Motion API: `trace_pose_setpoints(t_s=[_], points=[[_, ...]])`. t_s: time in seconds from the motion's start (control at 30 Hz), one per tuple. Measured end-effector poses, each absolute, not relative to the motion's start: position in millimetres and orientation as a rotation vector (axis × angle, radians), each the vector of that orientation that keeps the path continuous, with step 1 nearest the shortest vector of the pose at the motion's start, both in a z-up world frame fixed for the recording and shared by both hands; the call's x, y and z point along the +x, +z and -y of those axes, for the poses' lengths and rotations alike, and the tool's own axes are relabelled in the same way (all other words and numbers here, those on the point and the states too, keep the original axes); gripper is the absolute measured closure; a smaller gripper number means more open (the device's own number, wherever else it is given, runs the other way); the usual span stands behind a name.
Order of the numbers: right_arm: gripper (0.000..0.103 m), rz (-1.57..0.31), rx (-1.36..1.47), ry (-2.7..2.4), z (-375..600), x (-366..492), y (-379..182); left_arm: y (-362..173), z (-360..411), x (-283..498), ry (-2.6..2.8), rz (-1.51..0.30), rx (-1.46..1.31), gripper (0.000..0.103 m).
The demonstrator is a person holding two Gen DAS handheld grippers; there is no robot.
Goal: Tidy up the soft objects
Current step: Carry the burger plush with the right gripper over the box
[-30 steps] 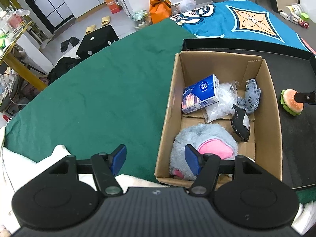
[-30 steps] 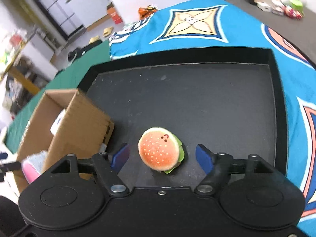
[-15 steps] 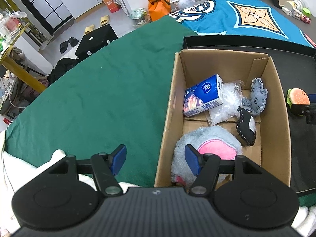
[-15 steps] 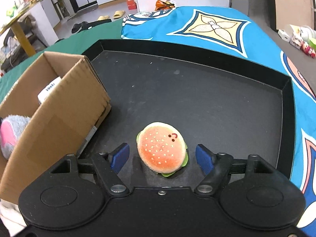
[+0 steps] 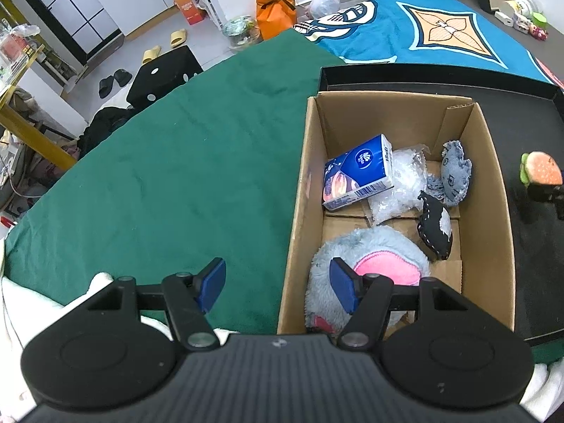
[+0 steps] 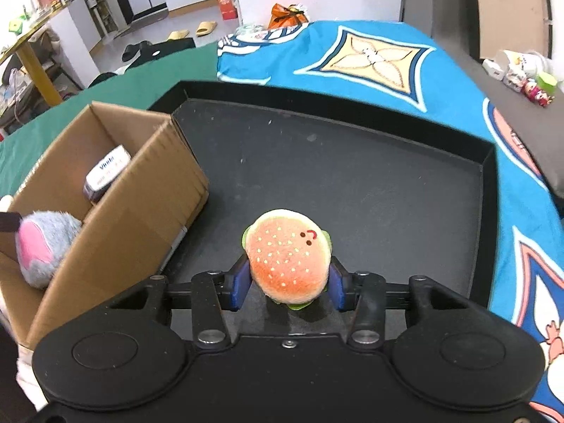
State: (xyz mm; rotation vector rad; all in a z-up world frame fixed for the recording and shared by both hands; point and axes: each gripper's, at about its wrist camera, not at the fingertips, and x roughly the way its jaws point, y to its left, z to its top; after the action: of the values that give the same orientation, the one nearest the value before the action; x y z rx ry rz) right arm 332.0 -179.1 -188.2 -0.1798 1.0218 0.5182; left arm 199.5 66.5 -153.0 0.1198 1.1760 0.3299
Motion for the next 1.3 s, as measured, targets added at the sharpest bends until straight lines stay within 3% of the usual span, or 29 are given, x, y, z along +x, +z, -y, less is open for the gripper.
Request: trace_pose_setpoints(t_s=[0.7,0.9,1.3], points=[[0.059,-0.904,-0.243,0.540,140,307,-108,-147,-77,174,0.262,-1.096,0.083,0.040],[0.059,-0.865,-0.266,0.590,122,303,-94,-151,-80,167,0.232,-1.062,0.086,0.045],[0.059,-0.872,-0.347,0.665,68,291,-93,-162,-96,162,0.166,-1.056,-0.014,0.067]])
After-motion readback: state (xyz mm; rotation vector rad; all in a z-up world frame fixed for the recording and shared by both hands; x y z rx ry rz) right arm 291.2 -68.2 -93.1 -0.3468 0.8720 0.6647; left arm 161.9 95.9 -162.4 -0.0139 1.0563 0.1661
